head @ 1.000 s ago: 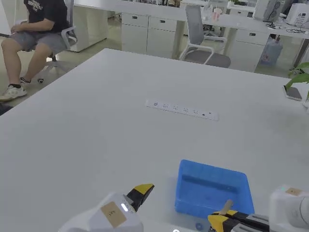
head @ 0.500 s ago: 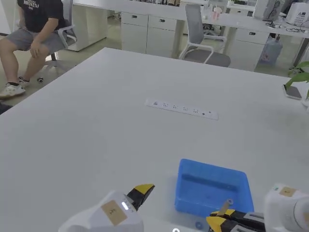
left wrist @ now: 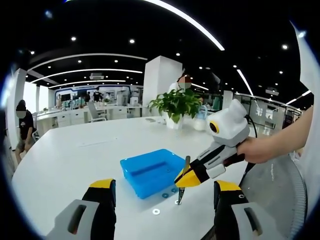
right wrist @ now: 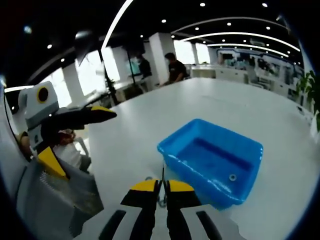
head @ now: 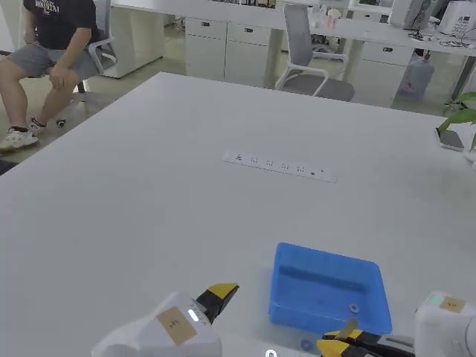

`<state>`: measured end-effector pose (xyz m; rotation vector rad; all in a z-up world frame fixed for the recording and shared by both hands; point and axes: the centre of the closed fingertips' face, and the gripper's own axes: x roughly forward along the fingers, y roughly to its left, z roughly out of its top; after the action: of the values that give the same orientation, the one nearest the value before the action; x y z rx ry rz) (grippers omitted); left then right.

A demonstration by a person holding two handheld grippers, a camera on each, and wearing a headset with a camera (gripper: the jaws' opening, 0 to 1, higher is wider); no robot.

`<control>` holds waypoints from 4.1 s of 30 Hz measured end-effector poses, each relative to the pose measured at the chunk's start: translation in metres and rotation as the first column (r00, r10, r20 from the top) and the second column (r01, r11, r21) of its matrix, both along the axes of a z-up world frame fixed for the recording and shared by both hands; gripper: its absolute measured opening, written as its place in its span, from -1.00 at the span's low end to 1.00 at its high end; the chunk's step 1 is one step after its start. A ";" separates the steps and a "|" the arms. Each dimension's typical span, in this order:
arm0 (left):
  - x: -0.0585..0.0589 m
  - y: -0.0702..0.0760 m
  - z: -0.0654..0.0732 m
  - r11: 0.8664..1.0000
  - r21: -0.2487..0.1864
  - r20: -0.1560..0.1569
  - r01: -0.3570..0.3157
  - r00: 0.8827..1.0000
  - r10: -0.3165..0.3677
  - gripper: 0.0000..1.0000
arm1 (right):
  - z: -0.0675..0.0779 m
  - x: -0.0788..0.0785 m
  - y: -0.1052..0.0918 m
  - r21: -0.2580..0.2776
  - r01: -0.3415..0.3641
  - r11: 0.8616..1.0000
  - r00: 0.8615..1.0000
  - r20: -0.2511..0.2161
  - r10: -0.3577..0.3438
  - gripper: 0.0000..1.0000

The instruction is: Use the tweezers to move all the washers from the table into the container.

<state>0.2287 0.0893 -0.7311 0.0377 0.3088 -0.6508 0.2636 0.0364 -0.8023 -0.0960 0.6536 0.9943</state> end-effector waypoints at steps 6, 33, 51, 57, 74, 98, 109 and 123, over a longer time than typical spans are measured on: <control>0.000 0.000 0.000 1.000 0.002 0.000 0.001 1.000 -0.001 0.63 | -0.002 -0.001 0.000 0.010 -0.007 1.000 1.000 -0.008 0.007 -0.93; -0.001 -0.001 -0.001 1.000 0.005 -0.001 0.012 1.000 -0.012 0.63 | -0.009 -0.016 0.013 -0.151 -0.110 0.982 0.990 0.071 0.122 -0.94; -0.001 0.001 -0.001 1.000 -0.002 0.000 0.010 1.000 -0.010 0.62 | 0.031 -0.002 -0.019 -0.026 0.107 0.994 0.992 0.072 -0.105 -0.94; -0.001 0.001 -0.001 1.000 -0.001 -0.001 0.008 1.000 -0.008 0.61 | 0.053 0.006 -0.024 0.003 0.147 0.989 0.986 0.082 -0.146 -0.94; 0.000 0.001 0.000 1.000 -0.004 0.001 0.003 1.000 -0.003 0.61 | 0.079 0.021 -0.022 0.046 0.159 0.986 0.981 0.108 -0.163 -0.94; -0.001 0.001 -0.001 1.000 -0.007 -0.006 0.003 1.000 -0.003 0.60 | 0.069 0.068 -0.031 -0.003 0.172 0.985 0.977 0.126 -0.171 -0.94; 0.000 0.000 -0.001 1.000 -0.008 -0.011 0.005 1.000 -0.005 0.59 | 0.045 0.084 -0.036 -0.011 0.188 0.982 0.978 0.091 -0.186 -0.93; -0.001 0.001 -0.004 1.000 -0.003 -0.020 0.009 1.000 -0.009 0.58 | 0.024 0.093 -0.029 -0.042 0.171 0.984 0.984 0.059 -0.168 -0.93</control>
<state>0.2279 0.0907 -0.7350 0.0293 0.3272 -0.6609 0.3567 0.0073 -0.7788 -0.1065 0.6236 0.8100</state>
